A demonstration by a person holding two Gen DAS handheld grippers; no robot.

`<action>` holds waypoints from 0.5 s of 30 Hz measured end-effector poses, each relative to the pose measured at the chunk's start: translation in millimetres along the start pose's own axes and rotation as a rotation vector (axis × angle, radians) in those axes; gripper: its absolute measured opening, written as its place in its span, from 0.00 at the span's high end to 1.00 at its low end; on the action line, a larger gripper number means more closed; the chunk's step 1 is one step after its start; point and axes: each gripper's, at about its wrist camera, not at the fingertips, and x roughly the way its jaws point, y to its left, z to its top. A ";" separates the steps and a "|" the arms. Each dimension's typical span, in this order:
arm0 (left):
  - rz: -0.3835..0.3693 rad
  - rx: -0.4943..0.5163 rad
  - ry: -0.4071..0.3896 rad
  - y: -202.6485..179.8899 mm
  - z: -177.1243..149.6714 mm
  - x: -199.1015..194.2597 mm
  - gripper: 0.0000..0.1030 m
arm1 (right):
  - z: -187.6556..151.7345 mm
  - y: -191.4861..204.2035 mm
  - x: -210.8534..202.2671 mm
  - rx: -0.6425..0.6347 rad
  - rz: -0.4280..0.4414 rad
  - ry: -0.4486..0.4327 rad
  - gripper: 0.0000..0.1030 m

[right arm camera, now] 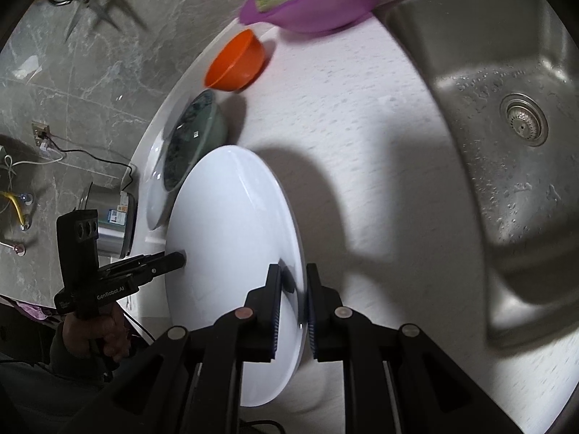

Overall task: Organize plates and bowls
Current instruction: 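Lift the large white plate with the right gripper toward the other white plate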

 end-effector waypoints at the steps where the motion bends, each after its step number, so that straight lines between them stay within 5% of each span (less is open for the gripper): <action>1: 0.001 -0.005 -0.006 5.1 -4.7 -7.8 0.78 | -2.2 6.9 0.7 -0.004 0.003 0.001 0.85; 8: 0.025 -0.073 -0.026 62.2 -48.3 -56.8 0.78 | -23.8 67.3 28.5 -0.041 0.042 0.037 0.86; 15: 0.063 -0.174 -0.010 148.0 -101.8 -84.1 0.77 | -52.6 129.8 99.0 -0.062 0.072 0.124 0.86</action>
